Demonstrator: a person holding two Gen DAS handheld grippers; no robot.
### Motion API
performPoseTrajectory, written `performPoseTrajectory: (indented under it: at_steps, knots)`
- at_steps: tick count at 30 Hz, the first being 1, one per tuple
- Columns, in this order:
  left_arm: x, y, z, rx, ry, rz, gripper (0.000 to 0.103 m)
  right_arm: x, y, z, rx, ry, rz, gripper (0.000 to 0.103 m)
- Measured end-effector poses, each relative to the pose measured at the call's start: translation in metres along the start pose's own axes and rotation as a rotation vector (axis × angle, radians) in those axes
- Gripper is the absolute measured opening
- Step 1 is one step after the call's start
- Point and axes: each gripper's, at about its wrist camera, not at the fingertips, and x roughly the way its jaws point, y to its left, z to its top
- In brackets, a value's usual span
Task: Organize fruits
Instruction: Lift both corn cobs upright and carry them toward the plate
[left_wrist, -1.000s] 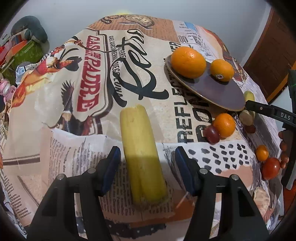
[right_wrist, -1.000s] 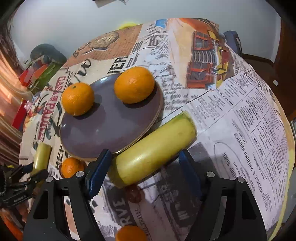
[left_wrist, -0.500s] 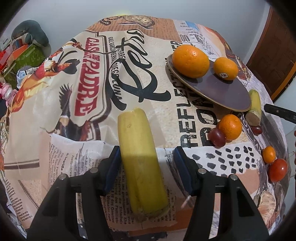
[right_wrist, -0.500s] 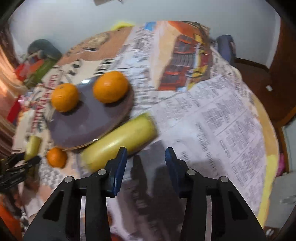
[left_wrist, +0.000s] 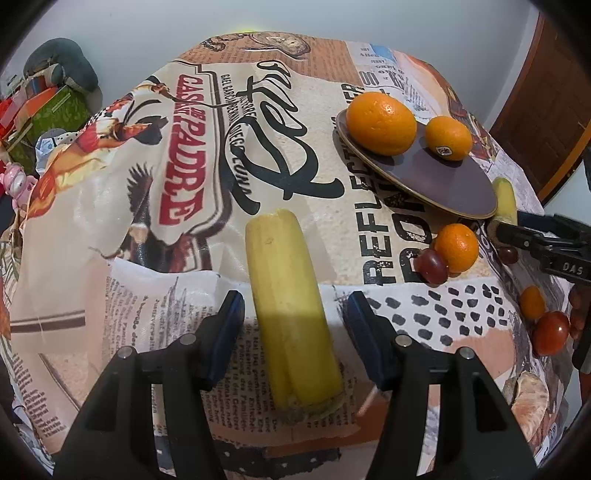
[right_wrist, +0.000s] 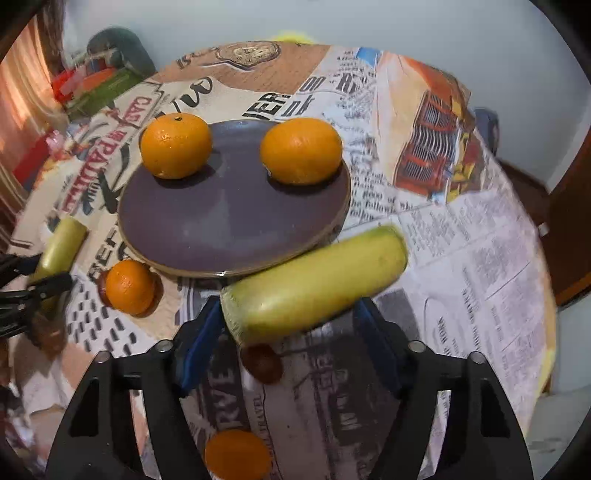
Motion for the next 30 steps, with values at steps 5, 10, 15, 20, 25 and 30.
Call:
performPoseTrajectory:
  at_steps: [5, 10, 15, 20, 25, 30]
  knots:
    - [0.002, 0.002, 0.003, -0.009, 0.0, -0.001, 0.051, -0.018, -0.024, -0.009, 0.02, -0.008, -0.047, 0.044]
    - [0.007, 0.004, 0.008, -0.03, 0.008, -0.017, 0.042, -0.02, -0.04, -0.022, 0.008, 0.035, -0.1, 0.043]
    - [0.011, 0.008, 0.013, -0.049, 0.005, -0.036, 0.038, -0.044, -0.049, -0.017, 0.047, -0.037, -0.08, 0.043]
    - [0.013, 0.008, 0.016, -0.049, 0.003, -0.04, 0.037, -0.033, -0.061, 0.01, 0.127, -0.068, -0.082, 0.044]
    - [0.017, 0.006, 0.021, -0.035, 0.003, -0.031, 0.036, -0.004, -0.073, 0.024, 0.218, -0.046, -0.059, 0.048]
    - [0.024, 0.003, 0.027, -0.016, 0.005, -0.025, 0.036, 0.015, -0.074, 0.03, 0.231, -0.037, -0.054, 0.055]
